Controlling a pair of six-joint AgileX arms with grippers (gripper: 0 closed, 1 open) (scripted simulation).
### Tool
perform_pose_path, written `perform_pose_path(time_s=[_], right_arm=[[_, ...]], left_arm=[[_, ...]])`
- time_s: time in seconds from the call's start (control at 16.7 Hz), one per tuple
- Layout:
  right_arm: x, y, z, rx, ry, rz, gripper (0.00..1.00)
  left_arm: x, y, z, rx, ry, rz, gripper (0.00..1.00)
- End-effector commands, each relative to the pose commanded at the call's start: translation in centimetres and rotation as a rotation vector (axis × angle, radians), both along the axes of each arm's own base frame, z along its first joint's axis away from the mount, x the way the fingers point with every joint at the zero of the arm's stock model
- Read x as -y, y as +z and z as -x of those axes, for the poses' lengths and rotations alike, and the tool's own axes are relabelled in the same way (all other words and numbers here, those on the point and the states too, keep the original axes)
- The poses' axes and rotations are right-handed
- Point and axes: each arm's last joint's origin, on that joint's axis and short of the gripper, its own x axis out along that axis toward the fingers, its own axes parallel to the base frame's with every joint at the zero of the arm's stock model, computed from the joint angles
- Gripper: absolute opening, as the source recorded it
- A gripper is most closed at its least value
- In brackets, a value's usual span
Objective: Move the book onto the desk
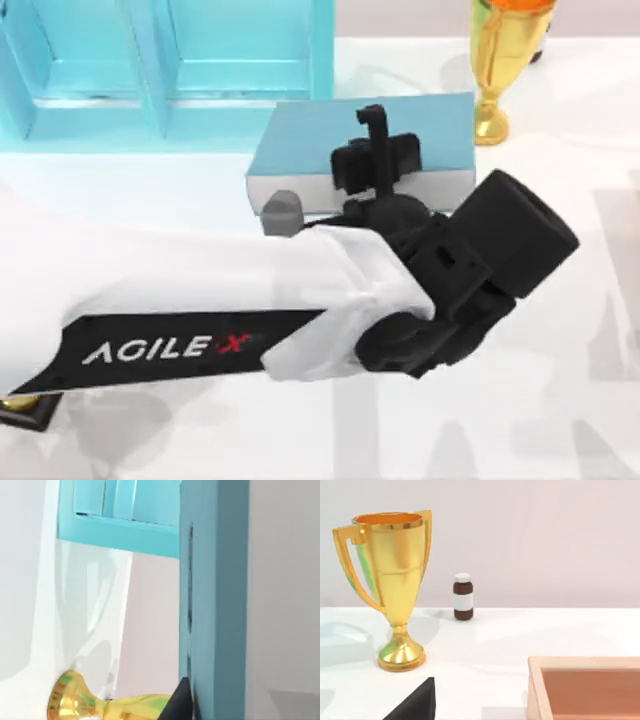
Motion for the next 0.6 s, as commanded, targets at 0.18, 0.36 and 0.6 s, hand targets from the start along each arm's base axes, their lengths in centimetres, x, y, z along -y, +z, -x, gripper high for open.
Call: perform_pose_path(time_s=[0.18,0.36,0.6], right_arm=[[0.0,0.0,0.0,0.0,0.0,0.0,1.0],[0.0,0.0,0.0,0.0,0.0,0.0,1.0],[0.0,0.0,0.0,0.0,0.0,0.0,1.0]], left_arm=[[2.3,-3.3,3.5,0.019,-0.028,-0.048,0.0],[3.5,-5.7,6.2,0.021,-0.075,-0.098,0.0],[3.9,-6.6,7.2,0.02,-0.095,-0.118,0.0]])
